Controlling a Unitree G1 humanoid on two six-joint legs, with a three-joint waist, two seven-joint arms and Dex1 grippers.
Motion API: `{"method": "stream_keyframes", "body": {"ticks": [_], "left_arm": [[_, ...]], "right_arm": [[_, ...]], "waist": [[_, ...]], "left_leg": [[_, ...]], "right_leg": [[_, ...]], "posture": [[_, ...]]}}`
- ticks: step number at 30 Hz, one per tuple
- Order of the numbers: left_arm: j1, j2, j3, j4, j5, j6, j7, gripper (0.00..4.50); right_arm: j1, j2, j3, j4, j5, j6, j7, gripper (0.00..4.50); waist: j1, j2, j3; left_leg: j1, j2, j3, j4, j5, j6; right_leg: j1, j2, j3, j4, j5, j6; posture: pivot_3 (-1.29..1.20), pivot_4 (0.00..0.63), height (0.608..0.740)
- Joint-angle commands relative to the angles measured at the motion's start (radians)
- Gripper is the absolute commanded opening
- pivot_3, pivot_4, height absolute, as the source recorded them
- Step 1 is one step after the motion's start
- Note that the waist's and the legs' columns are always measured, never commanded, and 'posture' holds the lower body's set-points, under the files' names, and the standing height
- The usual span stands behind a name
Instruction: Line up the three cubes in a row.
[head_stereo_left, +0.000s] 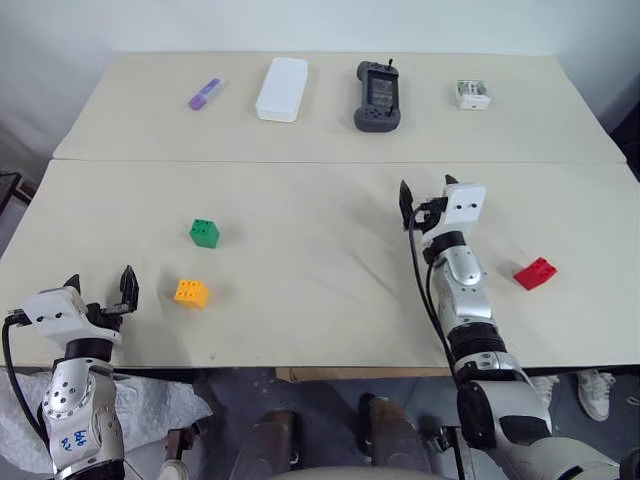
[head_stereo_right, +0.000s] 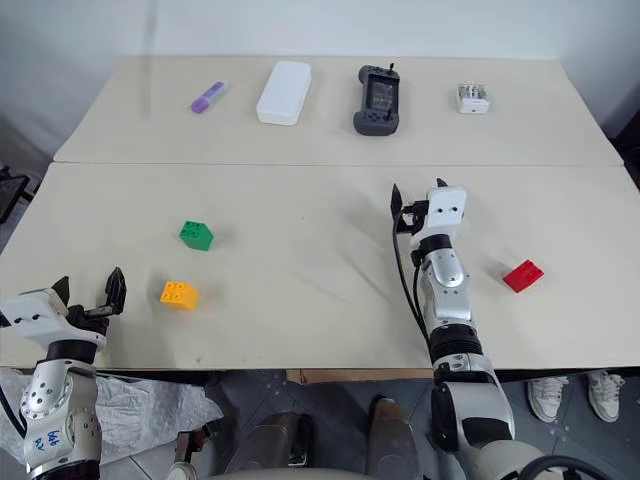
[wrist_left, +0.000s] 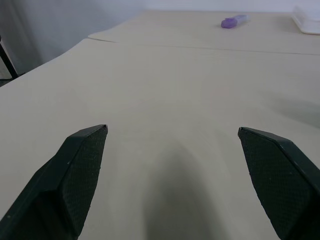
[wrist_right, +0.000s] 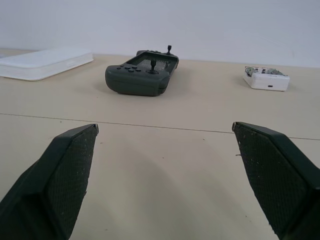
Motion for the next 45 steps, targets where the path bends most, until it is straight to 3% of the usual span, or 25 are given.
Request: {"method": "stream_keyframes", "body": {"ticks": [1, 6, 11, 16, 22, 26, 29, 32, 38, 41, 45], "left_arm": [[-0.013, 0.036, 0.033, -0.061, -0.046, -0.003, -0.028, 4.44], [-0.027, 0.11, 0.004, -0.109, -0.11, -0.005, -0.178, 4.44], [-0.149, 0.242, -0.071, -0.128, -0.216, 0.097, -0.385, 4.44], [-0.283, 0.307, -0.221, -0.1, -0.239, 0.18, -0.583, 4.44], [-0.419, 0.309, -0.371, 0.003, -0.194, 0.178, -0.763, 4.44], [-0.49, 0.282, -0.43, 0.083, -0.165, 0.138, -0.851, 4.44], [-0.518, 0.269, -0.467, 0.097, -0.148, 0.119, -0.906, 4.44], [-0.513, 0.272, -0.494, 0.066, -0.154, 0.146, -0.951, 4.44], [-0.498, 0.276, -0.49, 0.019, -0.165, 0.18, -0.968, 4.44], [-0.495, 0.27, -0.489, -0.011, -0.156, 0.18, -0.952, 4.44], [-0.481, 0.269, -0.49, -0.041, -0.133, 0.172, -0.929, 4.44]], "right_arm": [[0.002, -0.002, 0.0, -0.041, 0.014, -0.028, 0.027, 4.5], [0.113, -0.027, 0.025, -0.283, 0.159, 0.064, 0.252, 4.5], [0.381, -0.221, 0.003, -0.8, 0.343, 0.348, 0.397, 4.5], [0.673, -0.401, -0.221, -1.093, 0.465, 0.518, 0.396, 4.5], [1.051, -0.446, -0.543, -1.157, 0.517, 0.55, 0.482, 4.5], [1.226, -0.443, -0.667, -1.054, 0.497, 0.508, 0.606, 4.5], [1.278, -0.466, -0.707, -0.989, 0.521, 0.539, 0.668, 4.5], [1.263, -0.523, -0.697, -0.947, 0.516, 0.568, 0.716, 4.5], [1.015, -0.725, -0.58, -0.732, 0.458, 0.638, 0.777, 4.5], [0.805, -0.817, -0.44, -0.545, 0.404, 0.645, 0.834, 4.5], [0.605, -0.862, -0.276, -0.391, 0.329, 0.662, 0.892, 4.5]], "waist": [[0.0, 0.0, 0.0], [0.004, 0.0, 0.0], [0.03, 0.0, 0.0], [0.038, -0.001, -0.001], [0.052, -0.002, -0.001], [0.053, -0.002, -0.001], [0.054, -0.003, -0.001], [0.047, -0.003, -0.001], [0.032, -0.002, -0.001], [0.032, -0.003, 0.0], [0.041, -0.003, 0.0]], "left_leg": [[0.0, 0.0, 0.0, 0.0, 0.0, 0.0], [-0.001, 0.0, 0.0, 0.0, 0.0, 0.0], [-0.002, -0.001, -0.001, 0.001, -0.001, 0.001], [-0.001, -0.001, 0.001, 0.001, -0.002, 0.001], [0.0, 0.002, 0.008, 0.0, -0.003, 0.002], [0.002, 0.004, 0.014, 0.001, -0.004, 0.004], [0.003, 0.004, 0.015, 0.001, -0.005, 0.005], [0.003, 0.004, 0.016, 0.001, -0.005, 0.006], [0.003, 0.005, 0.017, 0.003, -0.005, 0.006], [0.002, 0.006, 0.016, 0.003, -0.005, 0.005], [0.001, 0.004, 0.015, 0.004, -0.005, 0.006]], "right_leg": [[0.0, 0.0, 0.0, 0.0, 0.0, 0.0], [-0.001, 0.0, 0.001, 0.0, 0.0, 0.0], [-0.001, -0.001, 0.0, 0.0, 0.0, -0.001], [0.0, 0.0, 0.001, -0.002, 0.001, -0.001], [0.0, 0.001, 0.002, -0.003, 0.001, -0.001], [0.0, 0.003, 0.005, -0.004, 0.002, 0.001], [0.001, 0.003, 0.006, -0.004, 0.002, 0.001], [0.0, 0.003, 0.008, -0.004, 0.003, 0.002], [0.0, 0.002, 0.01, -0.005, 0.003, 0.003], [0.0, 0.003, 0.008, -0.005, 0.003, 0.002], [0.0, 0.001, 0.007, -0.005, 0.004, 0.002]], "posture": [[0.0, 0.15, 0.74], [0.0, 0.15, 0.74], [0.0, 0.15, 0.74], [0.0, 0.15, 0.74], [0.0, 0.15, 0.74], [0.0, 0.15, 0.74], [0.0, 0.15, 0.74], [0.0, 0.15, 0.74], [0.0, 0.15, 0.74], [0.0, 0.15, 0.74], [0.0, 0.15, 0.74]]}}
